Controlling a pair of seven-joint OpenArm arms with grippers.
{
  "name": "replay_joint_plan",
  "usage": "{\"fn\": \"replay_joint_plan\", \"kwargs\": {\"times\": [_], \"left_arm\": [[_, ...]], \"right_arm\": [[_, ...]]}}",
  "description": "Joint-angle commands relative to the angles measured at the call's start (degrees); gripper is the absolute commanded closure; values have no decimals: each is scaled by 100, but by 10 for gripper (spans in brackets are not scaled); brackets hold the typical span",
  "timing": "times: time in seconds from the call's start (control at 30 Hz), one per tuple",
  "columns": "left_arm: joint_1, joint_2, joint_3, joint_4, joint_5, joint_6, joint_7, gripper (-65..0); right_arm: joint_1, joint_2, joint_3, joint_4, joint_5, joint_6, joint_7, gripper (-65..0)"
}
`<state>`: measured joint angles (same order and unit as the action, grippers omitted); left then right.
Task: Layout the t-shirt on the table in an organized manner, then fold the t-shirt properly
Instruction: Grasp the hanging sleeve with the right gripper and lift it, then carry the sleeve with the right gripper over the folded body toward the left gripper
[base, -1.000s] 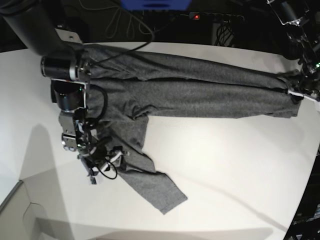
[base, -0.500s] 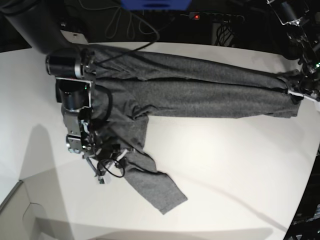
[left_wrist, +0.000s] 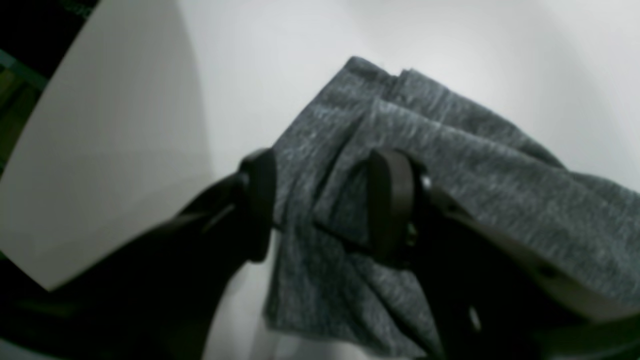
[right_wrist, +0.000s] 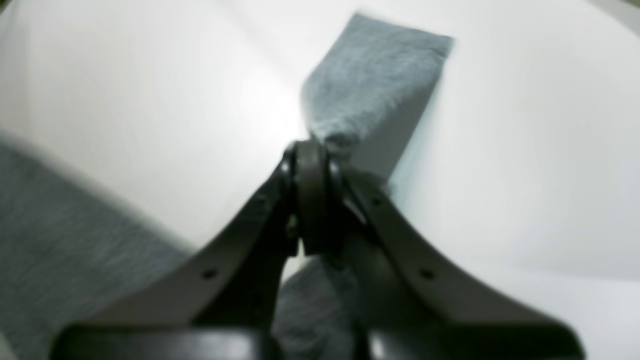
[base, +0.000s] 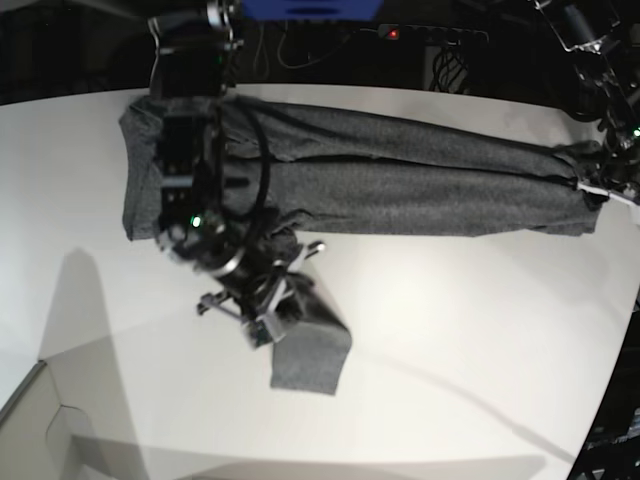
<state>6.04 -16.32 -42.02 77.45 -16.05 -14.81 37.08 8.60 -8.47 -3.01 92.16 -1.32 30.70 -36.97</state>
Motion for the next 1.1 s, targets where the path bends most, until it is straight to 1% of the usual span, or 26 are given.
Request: {"fn": "replay_joint_plan", "kwargs": {"times": [0.0,0.1,0.17,0.33,0.73,0.87,1.07], "left_arm": [[-64,-113,-22,101,-25,-9,-108,-289],[-72,-96,-13,101,-25,-9,-108,-289],[-72,-87,-5,101,-25,-9,-108,-289],[-72,-87,-5,101,-25,-9,-108,-289],[-72,-122,-5,101,-34,-9,-108,-289],[-72,-131,-5,136,-34,-9,-108,-289],[-72,-131,-13,136,-43,-9,-108,-289]], "right_arm": [[-38,-53,-258,318,128,-15,159,0],[-478,-53,-917,819,119,-349,159,0],[-724,-53,-1339,1039,119,-472,159,0],[-1155,-53,-1928,1355,119,-736,194,0],[-1515,-53,-2816,1250,101,-771,220,0],[-1621,-53,-3062,1127,93,-771,501,0],[-1629,-53,-3115,740,93,-780,712,0]]}}
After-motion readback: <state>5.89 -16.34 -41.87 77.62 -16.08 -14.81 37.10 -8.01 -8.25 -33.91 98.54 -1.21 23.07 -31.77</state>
